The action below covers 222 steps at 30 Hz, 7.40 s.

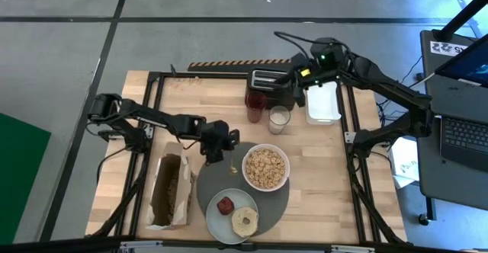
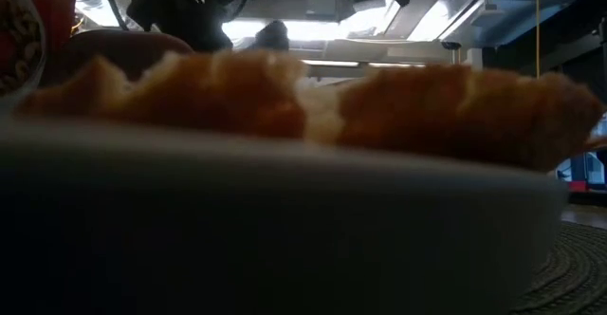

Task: Arrange a breakfast setting

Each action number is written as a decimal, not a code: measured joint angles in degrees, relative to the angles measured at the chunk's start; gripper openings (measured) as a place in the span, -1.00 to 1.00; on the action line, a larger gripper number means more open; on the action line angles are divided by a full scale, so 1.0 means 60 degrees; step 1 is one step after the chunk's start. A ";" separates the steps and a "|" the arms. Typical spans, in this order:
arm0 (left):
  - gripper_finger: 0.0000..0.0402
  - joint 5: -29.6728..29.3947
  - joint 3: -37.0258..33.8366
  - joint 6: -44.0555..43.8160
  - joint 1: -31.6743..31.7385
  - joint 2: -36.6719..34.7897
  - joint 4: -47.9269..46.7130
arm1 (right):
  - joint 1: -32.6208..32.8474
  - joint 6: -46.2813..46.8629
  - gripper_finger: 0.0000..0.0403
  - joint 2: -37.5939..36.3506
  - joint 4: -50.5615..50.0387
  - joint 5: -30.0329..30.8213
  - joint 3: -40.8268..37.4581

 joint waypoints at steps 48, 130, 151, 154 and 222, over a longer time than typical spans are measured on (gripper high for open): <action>-0.77 -0.0427 -0.0011 0.0092 -0.0817 0.1677 0.1504 | 0.0044 -0.0471 -0.29 -0.0062 -0.1242 0.0629 -0.0004; -1.00 0.6579 0.2011 -0.5461 0.2263 0.2803 -1.1445 | 0.0044 -0.1464 -0.29 -0.0055 -0.0838 0.0941 -0.0004; -1.00 1.0823 0.5306 -1.0867 0.4192 -0.0284 -0.5240 | 0.1726 -0.0880 -0.67 -0.3029 0.4396 0.2271 -0.3517; -1.00 0.8739 0.5114 -1.3150 0.4354 -0.1162 -0.2326 | 0.1706 -0.0476 -0.90 -0.4122 0.6521 0.2402 -0.5131; -1.00 -0.2644 -0.8382 -1.8941 0.0450 -1.3587 0.4464 | 0.2040 0.4035 -1.00 -1.2743 0.7678 0.1704 -1.4491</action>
